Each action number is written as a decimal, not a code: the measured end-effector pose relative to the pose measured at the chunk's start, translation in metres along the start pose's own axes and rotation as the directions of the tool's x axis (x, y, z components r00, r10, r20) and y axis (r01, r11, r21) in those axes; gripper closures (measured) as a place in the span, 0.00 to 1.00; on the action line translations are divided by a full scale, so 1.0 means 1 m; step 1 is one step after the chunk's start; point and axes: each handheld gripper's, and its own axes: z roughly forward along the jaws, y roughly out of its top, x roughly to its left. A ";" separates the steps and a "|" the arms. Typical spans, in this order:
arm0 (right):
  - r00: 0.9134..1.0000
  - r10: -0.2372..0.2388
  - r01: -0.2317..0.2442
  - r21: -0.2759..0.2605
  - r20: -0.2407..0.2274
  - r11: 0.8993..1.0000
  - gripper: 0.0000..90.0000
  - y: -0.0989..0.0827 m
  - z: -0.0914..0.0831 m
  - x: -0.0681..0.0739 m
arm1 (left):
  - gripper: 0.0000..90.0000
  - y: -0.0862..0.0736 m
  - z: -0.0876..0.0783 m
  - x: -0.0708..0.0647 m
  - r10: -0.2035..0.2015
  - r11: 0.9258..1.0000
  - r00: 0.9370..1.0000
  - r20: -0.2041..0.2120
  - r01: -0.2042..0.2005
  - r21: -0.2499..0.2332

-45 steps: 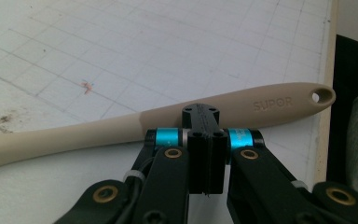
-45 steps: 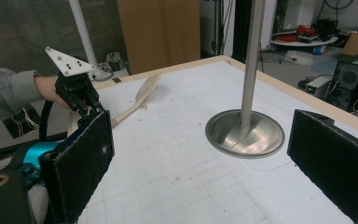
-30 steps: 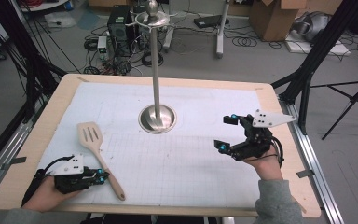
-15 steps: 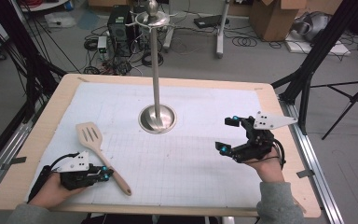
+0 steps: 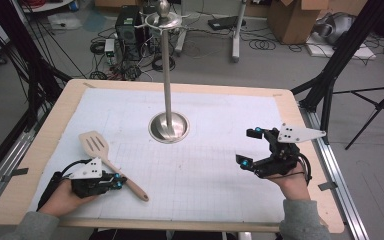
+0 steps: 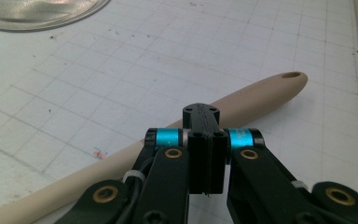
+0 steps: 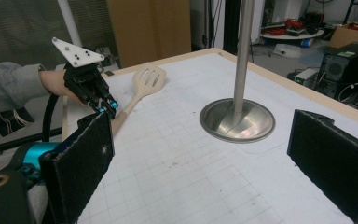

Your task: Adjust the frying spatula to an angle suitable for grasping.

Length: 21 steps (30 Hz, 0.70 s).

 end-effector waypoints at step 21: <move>1.000 0.006 -0.006 0.005 0.029 1.000 0.07 -0.005 -0.012 0.004 | 1.00 0.011 0.016 0.013 -0.016 1.000 1.000 -0.009 0.016 0.000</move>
